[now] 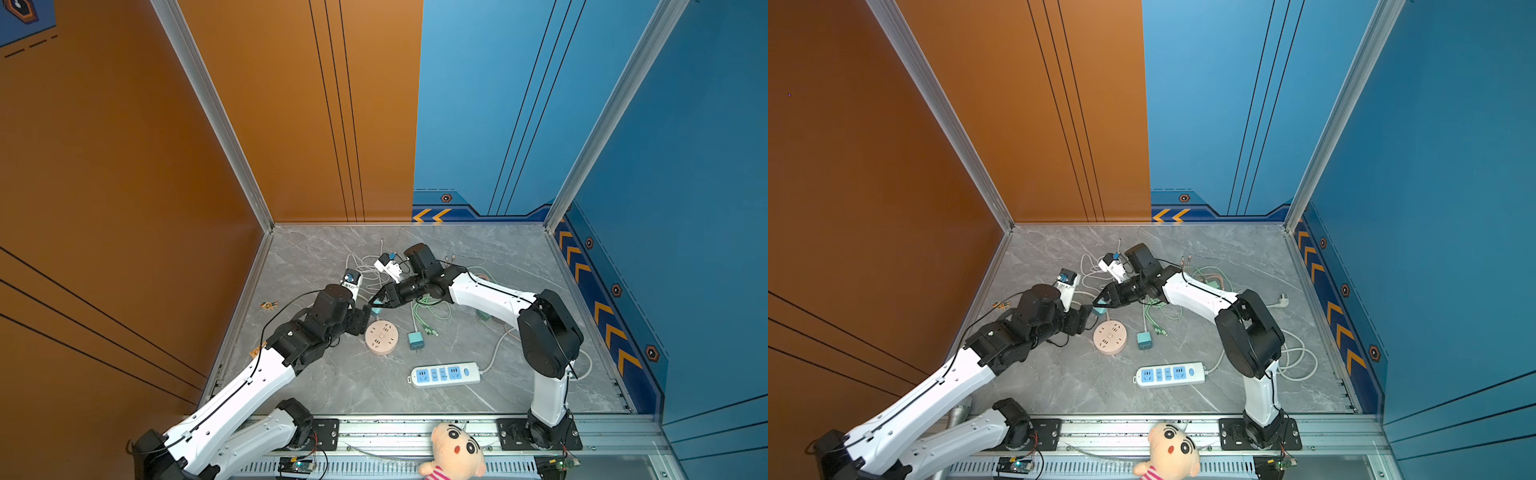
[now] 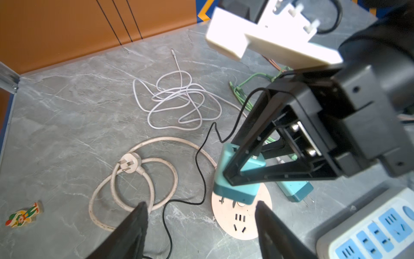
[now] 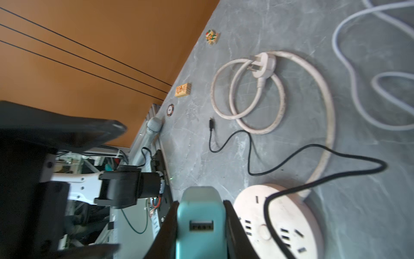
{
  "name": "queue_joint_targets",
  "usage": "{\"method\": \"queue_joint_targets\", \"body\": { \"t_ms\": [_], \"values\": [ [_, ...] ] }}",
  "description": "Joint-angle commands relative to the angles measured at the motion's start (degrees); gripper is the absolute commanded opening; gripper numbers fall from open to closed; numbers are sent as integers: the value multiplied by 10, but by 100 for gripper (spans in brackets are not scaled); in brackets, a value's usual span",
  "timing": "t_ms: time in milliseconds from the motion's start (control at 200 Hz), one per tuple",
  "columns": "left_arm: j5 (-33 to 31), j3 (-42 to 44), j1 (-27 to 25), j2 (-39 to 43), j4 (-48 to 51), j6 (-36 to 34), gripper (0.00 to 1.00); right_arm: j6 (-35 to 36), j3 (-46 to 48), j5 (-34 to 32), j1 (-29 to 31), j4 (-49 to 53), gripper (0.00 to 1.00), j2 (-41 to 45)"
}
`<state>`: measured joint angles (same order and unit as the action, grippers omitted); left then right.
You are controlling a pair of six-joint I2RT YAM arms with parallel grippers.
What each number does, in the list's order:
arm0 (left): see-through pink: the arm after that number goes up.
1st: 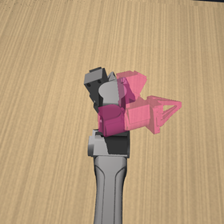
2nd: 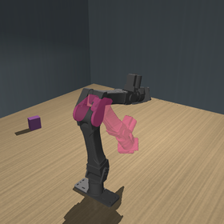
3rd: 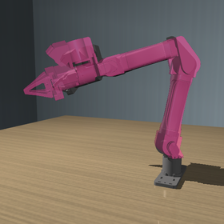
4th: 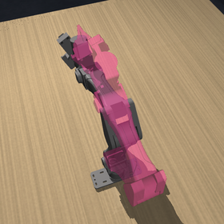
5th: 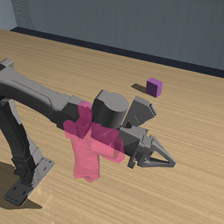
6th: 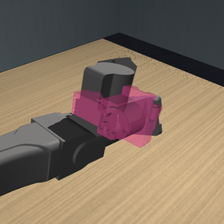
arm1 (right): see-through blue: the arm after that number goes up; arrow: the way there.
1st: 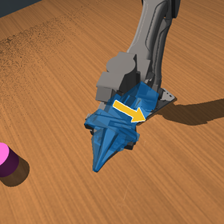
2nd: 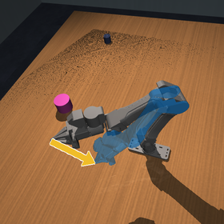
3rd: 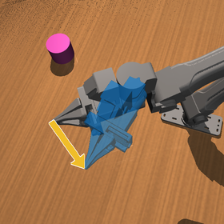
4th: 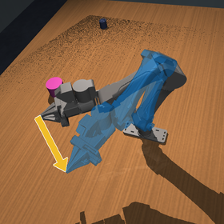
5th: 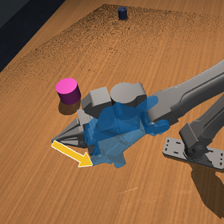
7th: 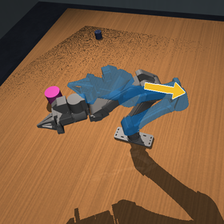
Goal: Insert the plug
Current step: 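Open and withdraw the left gripper while the right gripper holds the charger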
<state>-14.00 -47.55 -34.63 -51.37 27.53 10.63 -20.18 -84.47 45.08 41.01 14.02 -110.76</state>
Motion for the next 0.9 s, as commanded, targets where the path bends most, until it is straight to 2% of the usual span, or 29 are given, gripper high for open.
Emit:
{"method": "queue_joint_targets", "body": {
  "t_ms": [0,200,290,400,521,676,891],
  "values": [
    [-8,5,35,22,24,58,75,103,-25,-68,-2,110,5,0],
    [22,5,127,24,54,126,69,181,-30,-134,-1,137,5,18],
    [42,9,150,10,56,141,67,216,-35,-155,5,144,5,24],
    [55,13,156,-17,59,147,65,261,-35,-180,13,150,5,31],
    [63,20,155,-43,59,160,62,290,-45,-244,27,174,3,24],
    [52,21,156,-59,59,168,61,283,-43,-246,43,177,0,16],
    [49,18,157,-74,59,166,60,262,-47,-299,69,165,0,3]
  ]
}}
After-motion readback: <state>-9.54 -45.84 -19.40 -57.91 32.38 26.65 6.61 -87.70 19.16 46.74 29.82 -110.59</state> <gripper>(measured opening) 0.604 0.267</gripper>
